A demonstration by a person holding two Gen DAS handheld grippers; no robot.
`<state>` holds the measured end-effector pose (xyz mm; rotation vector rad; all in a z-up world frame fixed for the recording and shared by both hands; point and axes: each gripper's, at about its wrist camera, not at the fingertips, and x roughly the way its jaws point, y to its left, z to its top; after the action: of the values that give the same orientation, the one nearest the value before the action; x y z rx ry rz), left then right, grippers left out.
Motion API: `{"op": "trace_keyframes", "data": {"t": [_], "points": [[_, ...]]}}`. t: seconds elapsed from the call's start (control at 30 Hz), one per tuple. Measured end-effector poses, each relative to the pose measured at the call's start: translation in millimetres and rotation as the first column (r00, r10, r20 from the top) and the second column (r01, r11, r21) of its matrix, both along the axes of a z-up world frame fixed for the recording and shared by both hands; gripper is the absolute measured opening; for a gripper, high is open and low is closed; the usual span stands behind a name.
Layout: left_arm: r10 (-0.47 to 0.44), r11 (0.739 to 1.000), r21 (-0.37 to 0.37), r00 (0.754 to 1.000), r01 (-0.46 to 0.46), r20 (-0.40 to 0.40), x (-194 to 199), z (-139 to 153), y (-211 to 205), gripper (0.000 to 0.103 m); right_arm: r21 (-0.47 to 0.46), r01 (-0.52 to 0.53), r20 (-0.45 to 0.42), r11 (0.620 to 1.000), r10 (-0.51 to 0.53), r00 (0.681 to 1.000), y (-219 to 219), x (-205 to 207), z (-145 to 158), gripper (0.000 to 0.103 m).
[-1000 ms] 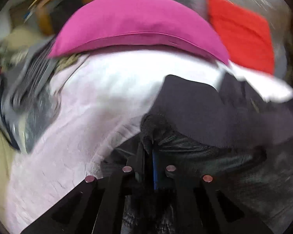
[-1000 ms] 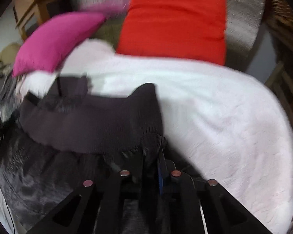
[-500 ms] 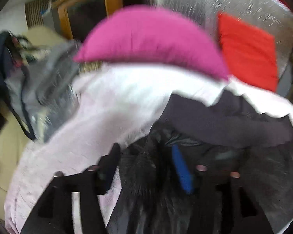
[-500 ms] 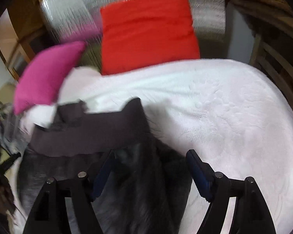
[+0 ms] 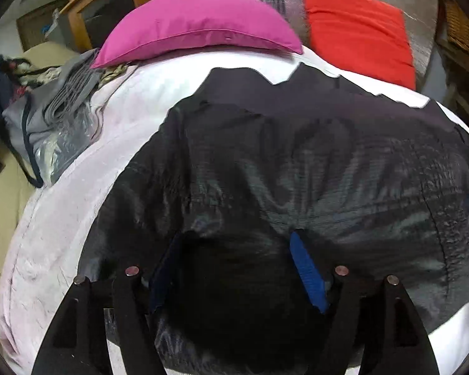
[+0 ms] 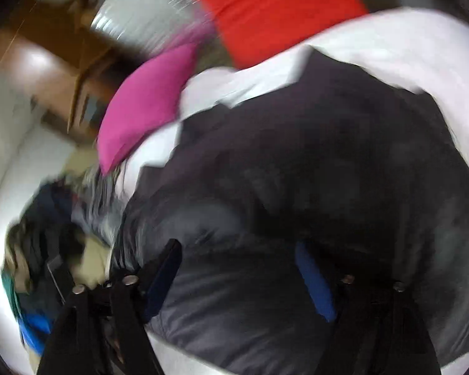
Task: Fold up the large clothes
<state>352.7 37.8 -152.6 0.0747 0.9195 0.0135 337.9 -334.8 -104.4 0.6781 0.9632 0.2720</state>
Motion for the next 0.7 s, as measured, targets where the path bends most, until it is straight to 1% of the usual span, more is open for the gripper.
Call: {"op": "trace_keyframes", "data": {"t": [0.03, 0.07, 0.1, 0.13, 0.2, 0.23, 0.3, 0.37, 0.43, 0.47, 0.5, 0.53, 0.57, 0.6, 0.67, 0.7], "points": [[0.012, 1.000, 0.003, 1.000, -0.012, -0.004, -0.3, 4.9, -0.6, 0.073, -0.027, -0.005, -0.007, 1.000, 0.005, 1.000, 2.6, 1.3, 3.9, 0.075], [0.019, 1.000, 0.000, 1.000, -0.019, -0.008, -1.3, 10.7, -0.2, 0.073, -0.081, -0.011, -0.008, 0.997, 0.010, 1.000, 8.5, 0.6, 14.1, 0.075], [0.031, 0.999, -0.007, 1.000, -0.031, -0.005, -2.7, 16.5, 2.5, 0.073, -0.093, -0.014, 0.010, 0.996, 0.015, 1.000, 10.8, -4.1, 22.6, 0.076], [0.046, 0.999, -0.021, 0.999, -0.045, 0.008, -7.4, 24.1, 4.6, 0.073, -0.083, -0.019, 0.032, 0.996, 0.022, 0.999, 13.9, -6.5, 28.6, 0.076], [0.069, 0.996, -0.060, 0.997, -0.067, 0.034, -14.0, 33.1, 11.5, 0.073, -0.062, -0.019, 0.072, 0.998, 0.024, 0.997, 20.4, -10.0, 42.4, 0.081], [0.078, 0.994, -0.085, 0.996, -0.074, 0.043, -17.6, 38.2, 14.0, 0.073, -0.055, -0.020, 0.083, 0.998, 0.025, 0.996, 25.5, -8.2, 44.1, 0.081], [0.069, 0.990, -0.125, 0.997, -0.063, 0.046, -19.8, 44.9, 8.5, 0.073, -0.048, -0.040, 0.094, 0.998, 0.045, 0.995, 35.9, -3.5, 49.2, 0.082], [0.044, 0.990, -0.134, 0.997, -0.034, 0.068, -23.4, 50.7, -2.9, 0.073, -0.053, -0.061, 0.102, 0.997, 0.066, 0.993, 42.1, 1.6, 50.9, 0.082], [0.005, 0.993, -0.114, 0.996, 0.006, 0.093, -27.6, 53.3, -15.4, 0.075, -0.030, -0.082, 0.087, 0.996, 0.084, 0.993, 46.2, 11.8, 43.8, 0.082], [-0.018, 0.997, -0.074, 0.996, 0.025, 0.093, -25.9, 48.6, -25.9, 0.076, -0.045, -0.063, 0.050, 0.997, 0.065, 0.997, 42.7, 20.4, 31.1, 0.082], [-0.019, 0.999, -0.046, 0.997, 0.022, 0.073, -21.8, 42.0, -29.8, 0.076, -0.068, -0.032, 0.016, 0.997, 0.033, 0.999, 40.3, 24.4, 19.6, 0.082], [-0.007, 1.000, -0.016, 0.999, 0.007, 0.039, -16.7, 33.5, -32.4, 0.077, -0.051, 0.003, -0.022, 0.999, -0.004, 1.000, 31.9, 28.6, 4.2, 0.081], [0.002, 1.000, 0.001, 1.000, -0.002, -0.008, -9.4, 18.9, -34.7, 0.078, -0.011, 0.009, -0.026, 1.000, -0.010, 1.000, 29.4, 31.7, -1.9, 0.082], [0.007, 1.000, 0.009, 1.000, -0.007, -0.012, -7.9, 15.4, -36.0, 0.079, -0.014, 0.008, -0.017, 1.000, -0.009, 1.000, 29.2, 29.5, 0.6, 0.081], [0.016, 1.000, 0.019, 1.000, -0.017, 0.006, -9.5, 19.3, -37.1, 0.079, -0.059, -0.001, -0.020, 0.998, 0.000, 1.000, 35.2, 26.1, 12.5, 0.082], [0.024, 1.000, 0.014, 1.000, -0.024, 0.007, -11.0, 23.9, -36.7, 0.079, -0.066, -0.004, -0.007, 0.998, 0.004, 1.000, 36.5, 22.7, 18.4, 0.082]]}}
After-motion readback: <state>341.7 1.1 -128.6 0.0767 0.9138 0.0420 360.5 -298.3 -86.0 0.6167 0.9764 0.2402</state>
